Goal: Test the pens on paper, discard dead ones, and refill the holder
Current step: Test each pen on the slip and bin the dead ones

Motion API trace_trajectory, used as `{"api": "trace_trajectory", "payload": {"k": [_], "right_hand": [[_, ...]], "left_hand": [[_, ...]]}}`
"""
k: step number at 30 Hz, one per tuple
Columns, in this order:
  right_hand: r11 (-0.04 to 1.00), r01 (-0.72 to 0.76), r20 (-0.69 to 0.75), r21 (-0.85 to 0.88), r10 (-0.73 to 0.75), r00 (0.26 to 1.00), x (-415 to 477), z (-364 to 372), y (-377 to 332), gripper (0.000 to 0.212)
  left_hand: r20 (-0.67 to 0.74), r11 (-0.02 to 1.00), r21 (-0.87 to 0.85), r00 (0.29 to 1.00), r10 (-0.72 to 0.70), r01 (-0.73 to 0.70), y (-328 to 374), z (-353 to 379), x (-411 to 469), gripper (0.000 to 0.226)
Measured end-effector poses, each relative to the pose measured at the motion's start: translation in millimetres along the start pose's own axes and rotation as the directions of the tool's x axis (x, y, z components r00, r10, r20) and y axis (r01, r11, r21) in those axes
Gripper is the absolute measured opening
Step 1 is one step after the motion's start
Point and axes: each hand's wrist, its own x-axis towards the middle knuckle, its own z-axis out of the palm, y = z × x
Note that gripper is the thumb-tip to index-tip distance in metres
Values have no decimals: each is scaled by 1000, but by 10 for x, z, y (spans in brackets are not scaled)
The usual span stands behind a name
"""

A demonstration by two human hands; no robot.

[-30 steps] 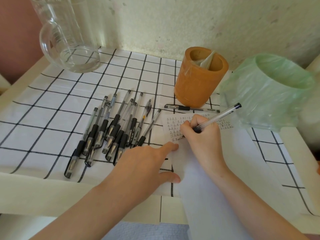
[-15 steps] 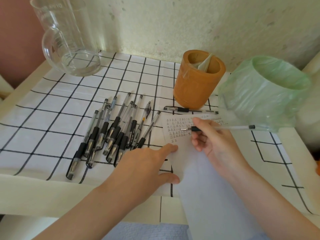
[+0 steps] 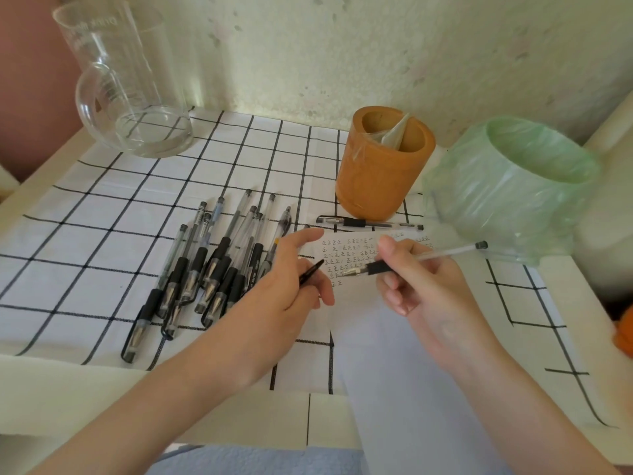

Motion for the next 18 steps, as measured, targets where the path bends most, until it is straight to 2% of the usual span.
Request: {"api": "trace_trajectory", "payload": {"k": [10,14,16,18], "right_hand": [[998,25,1,-49,-25,1000,43,121,35,32],[991,47,96,-128,-35,995,40,127,38,24],[990,53,155,-134,-32,987,38,125,31,19],[994,48,184,-95,-30,982,46,110,18,20]], "left_hand": [[48,998,47,998,48,-50,30,40,3,56],[45,992,115,998,51,-56,49,51,-7,55],[21,989,136,998,54,-57,39,51,-9,44],[-61,994,108,998,9,-3,23,15,5,18]]}}
